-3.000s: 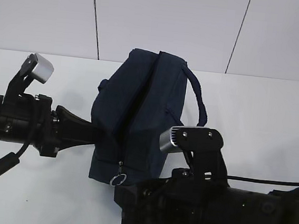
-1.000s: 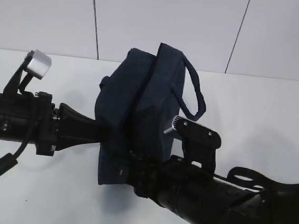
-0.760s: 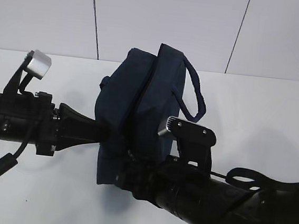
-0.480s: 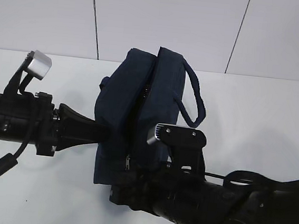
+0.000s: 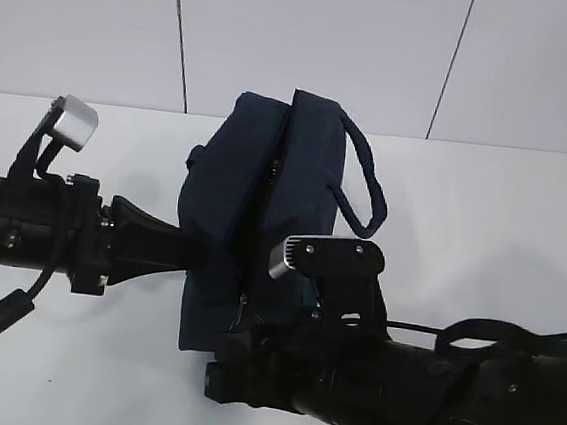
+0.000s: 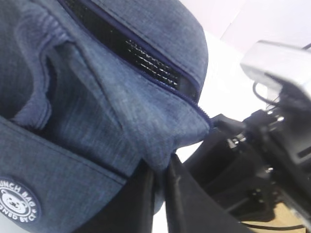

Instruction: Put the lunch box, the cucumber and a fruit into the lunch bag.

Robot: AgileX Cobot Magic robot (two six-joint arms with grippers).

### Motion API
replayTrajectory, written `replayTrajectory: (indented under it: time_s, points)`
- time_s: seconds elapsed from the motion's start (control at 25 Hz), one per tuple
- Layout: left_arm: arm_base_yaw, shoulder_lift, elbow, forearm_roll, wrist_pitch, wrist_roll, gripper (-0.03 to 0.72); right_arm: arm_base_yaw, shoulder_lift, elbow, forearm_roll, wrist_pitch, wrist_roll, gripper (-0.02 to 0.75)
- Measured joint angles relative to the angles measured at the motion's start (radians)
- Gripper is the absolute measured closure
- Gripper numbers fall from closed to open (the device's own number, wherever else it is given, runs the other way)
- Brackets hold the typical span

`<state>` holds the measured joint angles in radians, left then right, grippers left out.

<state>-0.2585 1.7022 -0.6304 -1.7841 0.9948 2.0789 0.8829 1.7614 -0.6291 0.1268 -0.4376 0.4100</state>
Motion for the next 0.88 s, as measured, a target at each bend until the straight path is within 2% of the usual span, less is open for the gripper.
replayTrajectory:
  time_s: [0.36, 0.88]
  points:
    - [0.000, 0.000, 0.000, -0.002, -0.005, 0.000, 0.679, 0.000, -0.031, 0.000, -0.022, 0.124, -0.030, 0.505]
    - [0.000, 0.000, 0.000, -0.002, -0.013, 0.000, 0.679, 0.000, -0.085, 0.000, -0.062, 0.161, -0.058, 0.507]
